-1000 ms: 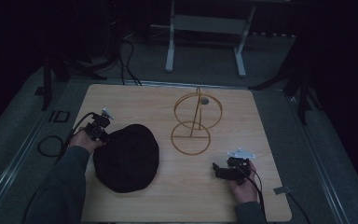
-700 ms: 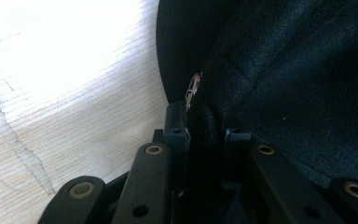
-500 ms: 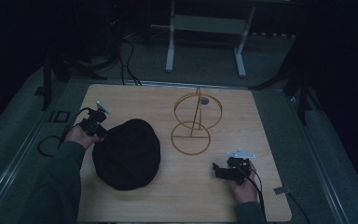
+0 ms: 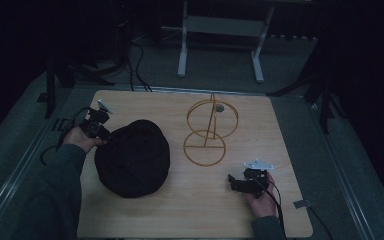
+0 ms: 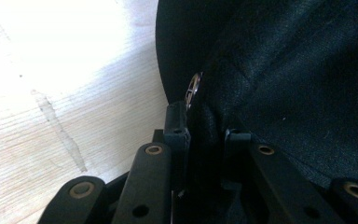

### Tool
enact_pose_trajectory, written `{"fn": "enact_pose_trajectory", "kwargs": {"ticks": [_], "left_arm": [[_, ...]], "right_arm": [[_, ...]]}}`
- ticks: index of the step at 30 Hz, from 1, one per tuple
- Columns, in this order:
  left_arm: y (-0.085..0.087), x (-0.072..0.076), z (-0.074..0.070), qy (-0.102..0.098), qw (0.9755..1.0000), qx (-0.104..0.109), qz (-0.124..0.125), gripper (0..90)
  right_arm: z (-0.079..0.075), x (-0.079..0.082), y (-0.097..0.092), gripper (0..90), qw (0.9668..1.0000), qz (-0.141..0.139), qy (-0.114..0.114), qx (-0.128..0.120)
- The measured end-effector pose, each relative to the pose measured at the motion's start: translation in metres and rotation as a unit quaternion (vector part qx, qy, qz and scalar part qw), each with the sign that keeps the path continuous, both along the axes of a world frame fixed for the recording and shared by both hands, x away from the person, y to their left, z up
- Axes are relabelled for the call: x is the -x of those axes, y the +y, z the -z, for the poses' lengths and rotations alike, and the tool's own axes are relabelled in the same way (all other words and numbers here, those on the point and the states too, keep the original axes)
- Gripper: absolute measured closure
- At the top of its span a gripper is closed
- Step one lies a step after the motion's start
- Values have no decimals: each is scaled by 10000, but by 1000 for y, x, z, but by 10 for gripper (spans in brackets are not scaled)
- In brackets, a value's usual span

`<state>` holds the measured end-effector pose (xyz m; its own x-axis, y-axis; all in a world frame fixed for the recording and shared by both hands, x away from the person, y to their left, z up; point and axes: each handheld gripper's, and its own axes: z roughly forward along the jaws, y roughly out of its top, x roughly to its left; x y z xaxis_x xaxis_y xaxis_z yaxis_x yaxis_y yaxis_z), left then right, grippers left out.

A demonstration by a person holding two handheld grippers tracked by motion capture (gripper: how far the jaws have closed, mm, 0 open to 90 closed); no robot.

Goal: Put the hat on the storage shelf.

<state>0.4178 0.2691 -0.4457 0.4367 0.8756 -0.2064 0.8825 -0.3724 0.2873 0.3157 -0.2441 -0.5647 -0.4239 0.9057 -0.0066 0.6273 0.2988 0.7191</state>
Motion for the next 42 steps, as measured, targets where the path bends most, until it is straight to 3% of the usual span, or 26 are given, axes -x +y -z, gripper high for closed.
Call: {"fn": "enact_pose_trajectory", "kwargs": {"ticks": [10,22,27,42], "left_arm": [[3,-4,-21,-11,10000,-16,-97,772],[0,-6,-37,-68,10000,-36,-10,771],[0,-7,-47,-131,9999,36,21,771],[-11,-12,-78,-187,9995,-6,258,770]], "right_arm": [[0,0,0,115,10000,2,2,0],[0,0,0,115,10000,3,1,0],[0,0,0,115,10000,7,3,-2],[0,0,0,115,10000,6,0,1]]}}
